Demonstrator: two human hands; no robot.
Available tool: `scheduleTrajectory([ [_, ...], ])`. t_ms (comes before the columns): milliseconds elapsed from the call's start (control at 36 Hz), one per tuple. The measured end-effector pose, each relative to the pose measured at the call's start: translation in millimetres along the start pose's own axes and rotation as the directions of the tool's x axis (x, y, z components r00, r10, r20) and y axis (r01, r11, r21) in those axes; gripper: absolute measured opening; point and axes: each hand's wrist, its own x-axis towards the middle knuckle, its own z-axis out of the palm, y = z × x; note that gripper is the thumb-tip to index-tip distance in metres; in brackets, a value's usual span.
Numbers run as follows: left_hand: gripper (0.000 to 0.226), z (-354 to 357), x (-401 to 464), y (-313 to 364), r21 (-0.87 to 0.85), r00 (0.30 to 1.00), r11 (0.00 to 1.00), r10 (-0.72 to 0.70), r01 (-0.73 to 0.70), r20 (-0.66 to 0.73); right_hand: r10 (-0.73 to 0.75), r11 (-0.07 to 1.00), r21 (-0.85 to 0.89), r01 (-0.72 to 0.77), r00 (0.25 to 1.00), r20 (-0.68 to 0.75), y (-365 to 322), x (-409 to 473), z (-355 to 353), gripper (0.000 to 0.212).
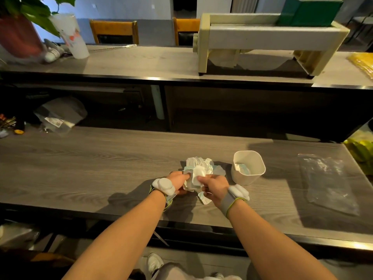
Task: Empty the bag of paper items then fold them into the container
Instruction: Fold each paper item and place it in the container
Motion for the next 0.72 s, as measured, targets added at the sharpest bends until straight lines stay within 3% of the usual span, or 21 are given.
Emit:
scheduleTrajectory([
  [167, 0.040, 15, -8, 14, -0.168, 0.999, 0.986, 0.008, -0.002, 0.038, -0.119, 0.918, -0.387, 0.086, 0.991, -0.060, -10, 6, 0, 0.029],
  [278, 0.022, 20, -6, 15, 0.054, 0.981, 0.979, 0.195, -0.195, 0.019, -0.187, 0.875, -0.465, 0.132, 0.980, -0.074, -21, 8, -7, 0.039],
  [417, 0.026, 33, -17, 43, -0.002, 0.982, 0.983, 0.185, -0.186, 0.025, -0.256, 0.938, -0.273, 0.215, 0.958, -0.127, -44, 3, -28, 0.026],
  [528, 0.018, 54, -20, 66, -0.031, 0.972, 0.974, 0.228, -0.226, 0.053, -0.274, 0.932, -0.287, 0.221, 0.948, -0.161, -60, 4, -48, 0.031],
  [722, 0.029, 100, -24, 101, -0.017, 0.946, 0.950, 0.311, -0.311, 0.090, -0.243, 0.938, -0.296, 0.179, 0.951, -0.194, -87, 0, -90, 0.024],
])
